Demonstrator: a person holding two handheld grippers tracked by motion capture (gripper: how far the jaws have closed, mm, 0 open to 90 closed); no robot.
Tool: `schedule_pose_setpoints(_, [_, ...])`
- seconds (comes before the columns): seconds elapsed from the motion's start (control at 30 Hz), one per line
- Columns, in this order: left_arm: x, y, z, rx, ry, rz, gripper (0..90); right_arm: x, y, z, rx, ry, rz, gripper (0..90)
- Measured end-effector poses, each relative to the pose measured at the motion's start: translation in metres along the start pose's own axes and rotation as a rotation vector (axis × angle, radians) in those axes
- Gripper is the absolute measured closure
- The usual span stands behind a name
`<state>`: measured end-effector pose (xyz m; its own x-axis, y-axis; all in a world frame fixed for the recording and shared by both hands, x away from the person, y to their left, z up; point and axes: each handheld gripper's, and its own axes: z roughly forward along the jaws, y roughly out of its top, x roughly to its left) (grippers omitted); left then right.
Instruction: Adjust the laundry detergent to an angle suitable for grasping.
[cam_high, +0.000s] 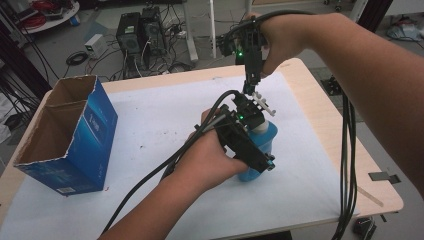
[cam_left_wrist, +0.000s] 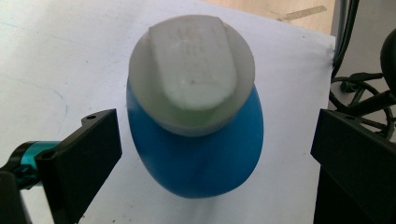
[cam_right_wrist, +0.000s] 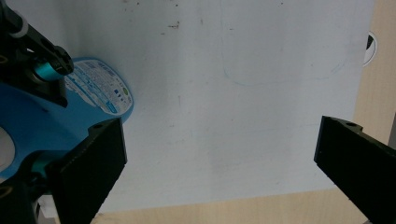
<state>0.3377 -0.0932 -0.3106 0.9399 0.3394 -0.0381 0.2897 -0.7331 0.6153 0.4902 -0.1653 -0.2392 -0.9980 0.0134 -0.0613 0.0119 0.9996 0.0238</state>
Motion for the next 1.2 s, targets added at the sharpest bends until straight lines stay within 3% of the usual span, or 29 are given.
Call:
schedule_pose_setpoints(0.33, [0.0, 0.003, 0.005, -0.001, -0.005, -0.003, 1.7, -0.01, -0.012, 0.003, -0.005, 0.005, 0.057, 1.6])
schedule_pose_setpoints(0.57, [0.001, 0.006, 0.007, -0.002, -0.005, -0.001, 1.7, -0.018, -0.028, 0.006, -0.014, 0.012, 0.105, 1.6])
schedule_pose_setpoints(0.6, [0.0, 0.006, 0.009, -0.005, -0.005, 0.001, 1.7, -0.021, -0.036, 0.007, -0.017, 0.013, 0.129, 1.6])
schedule_pose_setpoints(1.0, [0.001, 0.012, 0.013, -0.011, -0.001, 0.001, 1.7, -0.024, -0.07, 0.006, -0.025, 0.019, 0.222, 1.6])
schedule_pose_setpoints(1.2, [0.001, 0.012, 0.016, -0.001, 0.01, 0.001, 1.7, -0.023, -0.078, 0.008, -0.03, 0.022, 0.231, 1.6])
